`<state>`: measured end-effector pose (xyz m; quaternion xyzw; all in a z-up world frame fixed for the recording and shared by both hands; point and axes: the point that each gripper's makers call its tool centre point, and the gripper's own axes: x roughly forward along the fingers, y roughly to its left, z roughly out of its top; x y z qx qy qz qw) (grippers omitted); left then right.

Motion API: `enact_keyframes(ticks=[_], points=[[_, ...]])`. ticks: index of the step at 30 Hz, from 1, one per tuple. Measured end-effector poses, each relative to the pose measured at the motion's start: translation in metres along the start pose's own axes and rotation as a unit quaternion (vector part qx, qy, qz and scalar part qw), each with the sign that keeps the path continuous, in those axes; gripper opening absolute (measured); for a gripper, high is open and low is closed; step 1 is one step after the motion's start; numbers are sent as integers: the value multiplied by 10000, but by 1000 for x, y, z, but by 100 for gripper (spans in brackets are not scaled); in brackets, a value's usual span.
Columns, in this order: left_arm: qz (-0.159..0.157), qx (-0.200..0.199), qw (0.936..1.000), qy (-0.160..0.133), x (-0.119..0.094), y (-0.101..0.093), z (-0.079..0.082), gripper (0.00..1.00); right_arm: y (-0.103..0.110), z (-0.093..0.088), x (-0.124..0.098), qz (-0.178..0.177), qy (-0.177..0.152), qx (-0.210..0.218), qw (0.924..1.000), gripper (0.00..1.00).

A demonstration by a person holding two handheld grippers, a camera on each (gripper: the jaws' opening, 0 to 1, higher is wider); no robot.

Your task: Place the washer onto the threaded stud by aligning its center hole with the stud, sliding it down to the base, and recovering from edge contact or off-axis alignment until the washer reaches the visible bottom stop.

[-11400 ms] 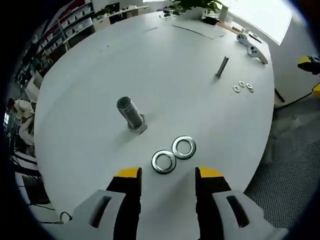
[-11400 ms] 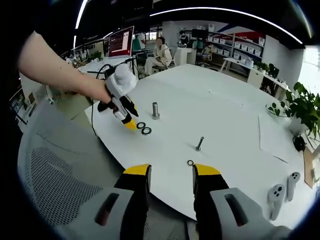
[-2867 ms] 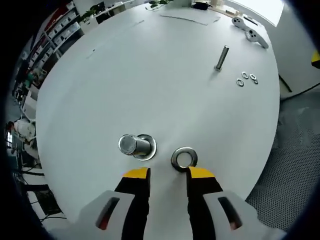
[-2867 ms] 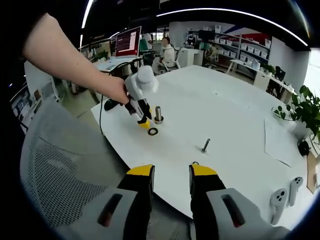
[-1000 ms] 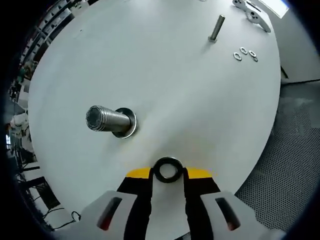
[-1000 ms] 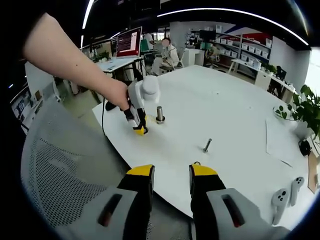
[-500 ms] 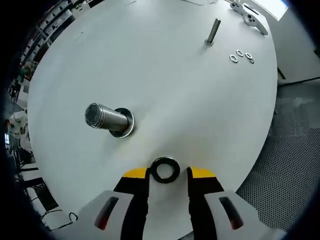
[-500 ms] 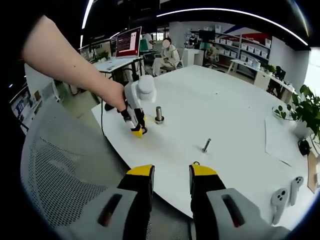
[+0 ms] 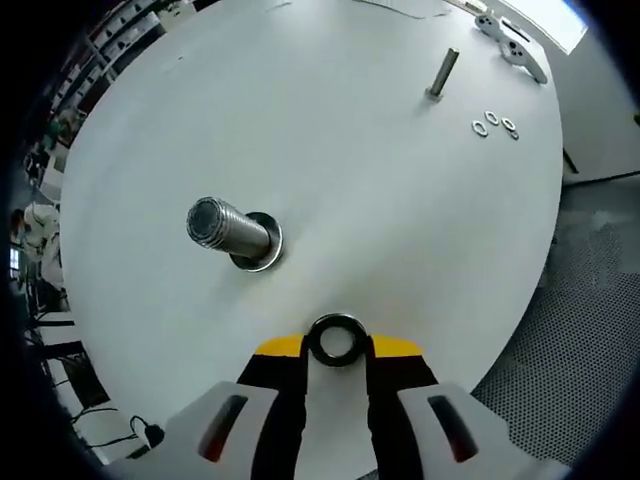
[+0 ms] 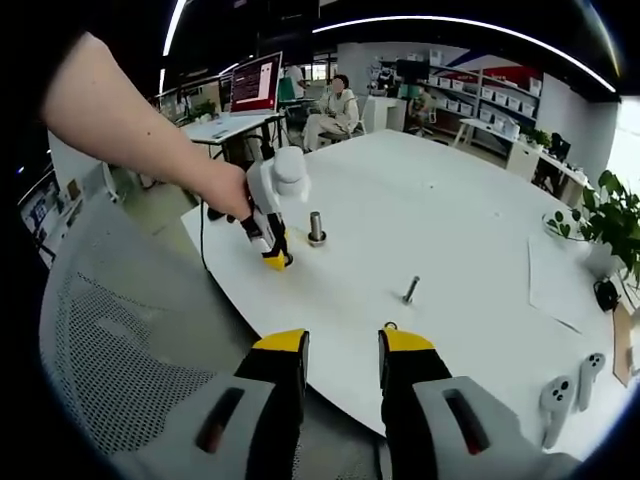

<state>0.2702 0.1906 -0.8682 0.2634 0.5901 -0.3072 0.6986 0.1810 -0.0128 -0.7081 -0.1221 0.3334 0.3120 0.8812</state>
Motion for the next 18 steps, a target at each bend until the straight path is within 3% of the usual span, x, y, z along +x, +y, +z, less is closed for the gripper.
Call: enact_keyframes(ticks=[5, 18], points=[[-56, -270, 9991, -328, -2, 3, 1, 19, 0, 0, 0, -5, -5, 2, 10000, 30], [1, 51, 9997, -251, -3, 5, 2, 18, 0, 0, 1, 13, 17, 3, 10000, 30]])
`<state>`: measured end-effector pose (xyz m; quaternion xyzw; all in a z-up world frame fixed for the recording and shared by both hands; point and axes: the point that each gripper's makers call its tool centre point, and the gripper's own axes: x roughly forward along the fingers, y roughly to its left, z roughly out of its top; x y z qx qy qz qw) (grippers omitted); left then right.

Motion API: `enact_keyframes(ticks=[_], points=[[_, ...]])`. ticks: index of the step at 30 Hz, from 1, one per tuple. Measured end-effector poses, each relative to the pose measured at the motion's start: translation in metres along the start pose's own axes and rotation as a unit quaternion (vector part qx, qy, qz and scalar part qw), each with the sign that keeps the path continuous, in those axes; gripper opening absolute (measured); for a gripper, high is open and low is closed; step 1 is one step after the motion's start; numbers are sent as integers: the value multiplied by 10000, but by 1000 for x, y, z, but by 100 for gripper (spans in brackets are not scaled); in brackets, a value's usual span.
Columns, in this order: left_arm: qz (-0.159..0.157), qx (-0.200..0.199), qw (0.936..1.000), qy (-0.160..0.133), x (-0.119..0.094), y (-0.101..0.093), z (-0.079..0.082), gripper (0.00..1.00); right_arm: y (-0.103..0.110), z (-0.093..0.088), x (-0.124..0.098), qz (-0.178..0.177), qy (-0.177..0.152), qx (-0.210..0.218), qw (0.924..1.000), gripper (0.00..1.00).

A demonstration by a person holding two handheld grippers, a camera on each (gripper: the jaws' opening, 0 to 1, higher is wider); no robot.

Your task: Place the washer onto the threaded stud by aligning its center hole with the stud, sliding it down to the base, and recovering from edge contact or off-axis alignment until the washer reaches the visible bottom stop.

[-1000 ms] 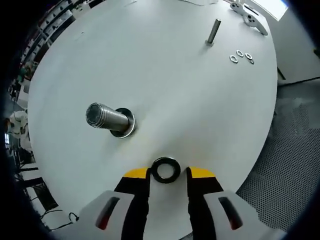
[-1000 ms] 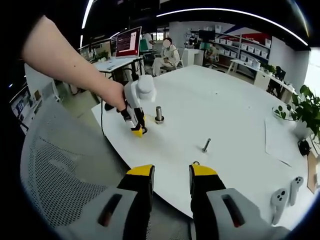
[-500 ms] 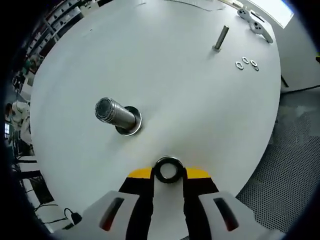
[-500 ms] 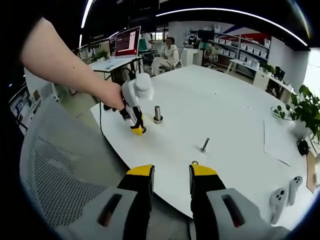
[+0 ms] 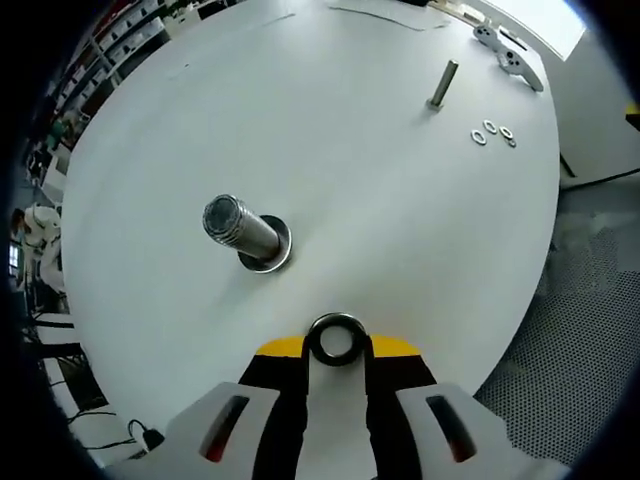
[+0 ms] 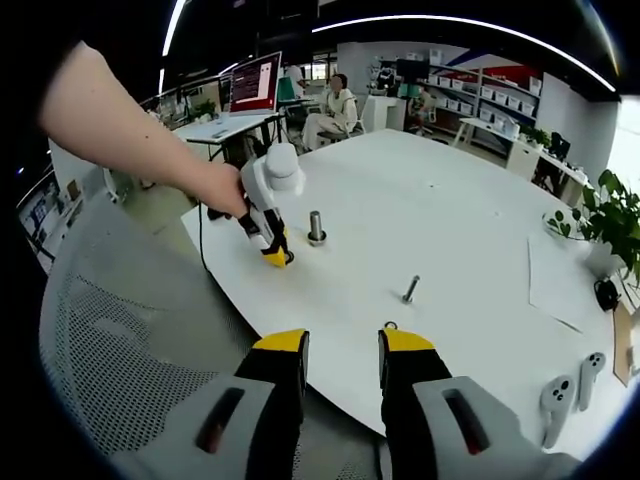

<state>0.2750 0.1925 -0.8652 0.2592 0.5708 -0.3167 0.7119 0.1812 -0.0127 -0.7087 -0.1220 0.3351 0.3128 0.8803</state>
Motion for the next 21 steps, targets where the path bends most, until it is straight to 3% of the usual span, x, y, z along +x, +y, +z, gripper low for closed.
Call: enact_keyframes(ticks=[9, 13, 21], points=[[22, 38, 9999, -158, -11, 7, 8, 18, 0, 0, 0, 19, -3, 25, 10000, 30], [44, -70, 9990, -440, -23, 12, 18, 18, 0, 0, 1, 30, 5, 28, 10000, 30], [150, -36, 9974, -707, -42, 27, 31, 18, 1, 0, 1, 39, 2, 36, 10000, 30]])
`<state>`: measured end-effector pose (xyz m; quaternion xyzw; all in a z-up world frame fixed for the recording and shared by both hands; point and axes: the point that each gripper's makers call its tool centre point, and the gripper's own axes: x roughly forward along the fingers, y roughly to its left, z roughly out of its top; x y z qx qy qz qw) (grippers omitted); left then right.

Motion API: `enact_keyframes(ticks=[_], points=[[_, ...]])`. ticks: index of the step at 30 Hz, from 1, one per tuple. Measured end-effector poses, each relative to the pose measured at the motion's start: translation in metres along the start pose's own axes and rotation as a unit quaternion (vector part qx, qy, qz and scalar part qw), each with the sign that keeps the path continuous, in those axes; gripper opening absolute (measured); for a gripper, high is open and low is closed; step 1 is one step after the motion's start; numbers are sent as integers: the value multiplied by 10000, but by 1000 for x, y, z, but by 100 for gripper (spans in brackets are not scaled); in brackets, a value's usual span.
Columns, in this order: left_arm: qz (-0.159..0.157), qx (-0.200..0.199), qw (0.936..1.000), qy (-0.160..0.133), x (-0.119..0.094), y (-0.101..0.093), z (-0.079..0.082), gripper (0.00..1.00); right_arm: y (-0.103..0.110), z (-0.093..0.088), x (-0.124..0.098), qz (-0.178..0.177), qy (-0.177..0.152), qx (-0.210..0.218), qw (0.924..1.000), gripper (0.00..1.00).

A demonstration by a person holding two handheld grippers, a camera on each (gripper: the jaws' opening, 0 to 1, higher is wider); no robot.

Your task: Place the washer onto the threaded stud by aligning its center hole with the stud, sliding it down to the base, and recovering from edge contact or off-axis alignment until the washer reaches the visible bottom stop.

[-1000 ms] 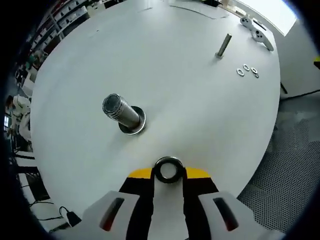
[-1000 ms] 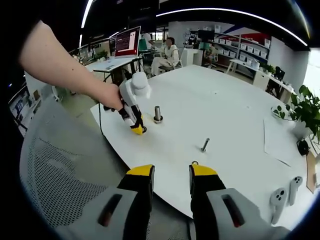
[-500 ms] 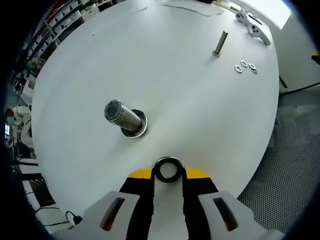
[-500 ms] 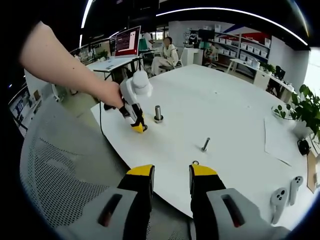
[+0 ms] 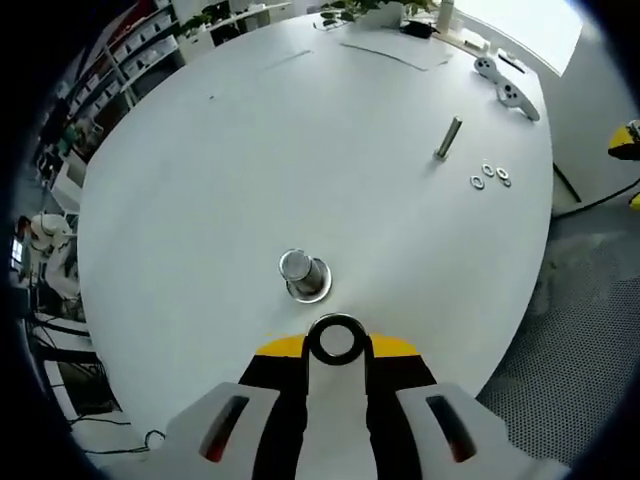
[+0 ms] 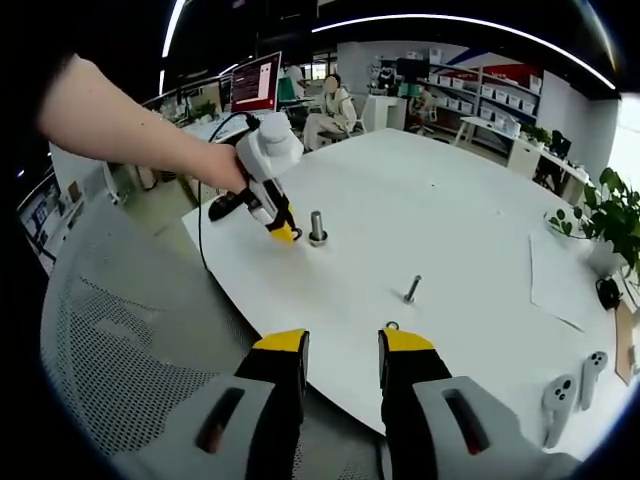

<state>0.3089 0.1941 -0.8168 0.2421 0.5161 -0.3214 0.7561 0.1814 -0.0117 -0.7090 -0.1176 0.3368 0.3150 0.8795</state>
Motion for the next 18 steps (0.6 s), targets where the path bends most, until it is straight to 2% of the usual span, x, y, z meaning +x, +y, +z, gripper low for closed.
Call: enact_keyframes(ticks=[5, 8, 18], points=[[32, 210, 9997, -76, -9, 3, 12, 18, 0, 0, 0, 9, 6, -4, 10000, 30], [-44, 32, 9997, -232, -14, 2, 19, 18, 0, 0, 0, 4, 4, 2, 10000, 30], [39, 74, 9994, -334, -14, 11, 30, 19, -1, 0, 0, -7, -10, 4, 10000, 30]])
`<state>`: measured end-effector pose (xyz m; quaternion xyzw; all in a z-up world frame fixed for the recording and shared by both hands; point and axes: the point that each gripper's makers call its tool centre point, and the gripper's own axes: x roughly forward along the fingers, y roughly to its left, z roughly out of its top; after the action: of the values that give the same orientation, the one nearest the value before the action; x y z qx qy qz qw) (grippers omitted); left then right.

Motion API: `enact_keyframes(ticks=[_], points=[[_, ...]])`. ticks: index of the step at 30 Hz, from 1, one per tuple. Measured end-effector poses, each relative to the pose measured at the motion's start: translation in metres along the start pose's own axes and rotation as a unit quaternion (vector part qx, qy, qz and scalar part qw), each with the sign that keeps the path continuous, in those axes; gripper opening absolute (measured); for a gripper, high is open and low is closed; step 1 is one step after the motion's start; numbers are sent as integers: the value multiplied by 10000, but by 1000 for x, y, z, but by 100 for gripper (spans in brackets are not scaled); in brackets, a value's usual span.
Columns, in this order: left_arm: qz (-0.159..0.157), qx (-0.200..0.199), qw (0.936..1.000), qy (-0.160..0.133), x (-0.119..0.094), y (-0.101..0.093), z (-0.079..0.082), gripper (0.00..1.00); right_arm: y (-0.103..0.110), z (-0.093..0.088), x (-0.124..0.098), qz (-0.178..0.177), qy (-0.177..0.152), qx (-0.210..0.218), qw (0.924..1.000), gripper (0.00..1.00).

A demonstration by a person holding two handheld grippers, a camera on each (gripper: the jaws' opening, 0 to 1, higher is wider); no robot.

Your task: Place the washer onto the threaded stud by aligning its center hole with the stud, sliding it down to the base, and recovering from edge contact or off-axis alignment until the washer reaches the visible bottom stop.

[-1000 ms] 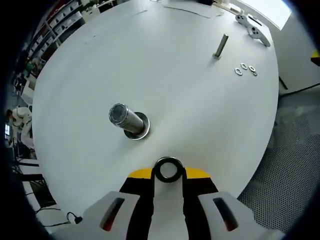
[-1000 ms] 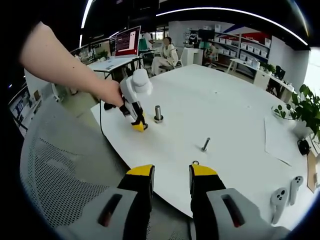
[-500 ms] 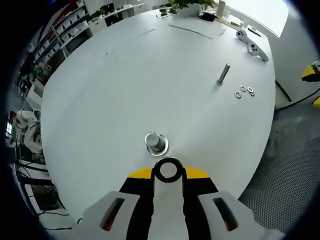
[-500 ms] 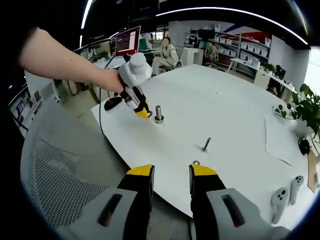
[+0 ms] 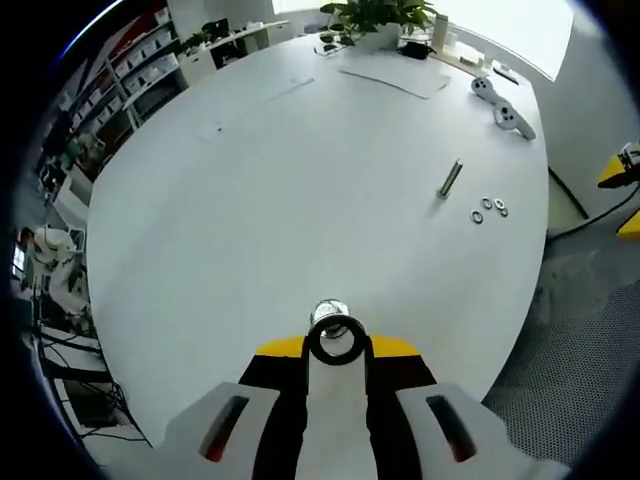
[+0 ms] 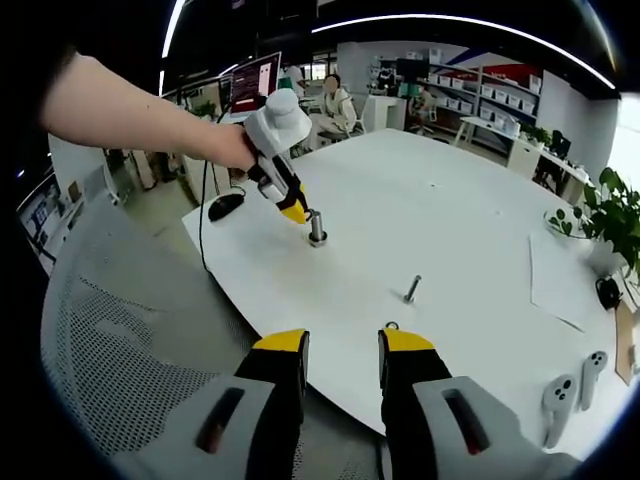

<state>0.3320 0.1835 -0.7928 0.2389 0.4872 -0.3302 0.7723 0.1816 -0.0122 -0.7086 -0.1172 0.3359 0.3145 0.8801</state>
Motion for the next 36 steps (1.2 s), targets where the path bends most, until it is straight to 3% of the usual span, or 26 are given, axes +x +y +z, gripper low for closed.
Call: enact_keyframes(ticks=[13, 36], points=[[-44, -18, 10000, 81, 13, 9, 10, 19, -1, 0, 0, -22, 7, 9, 10000, 30], [-98, 127, 9981, 597, 41, -6, -3, 19, -3, -2, 0, -72, 39, 14, 10000, 30]])
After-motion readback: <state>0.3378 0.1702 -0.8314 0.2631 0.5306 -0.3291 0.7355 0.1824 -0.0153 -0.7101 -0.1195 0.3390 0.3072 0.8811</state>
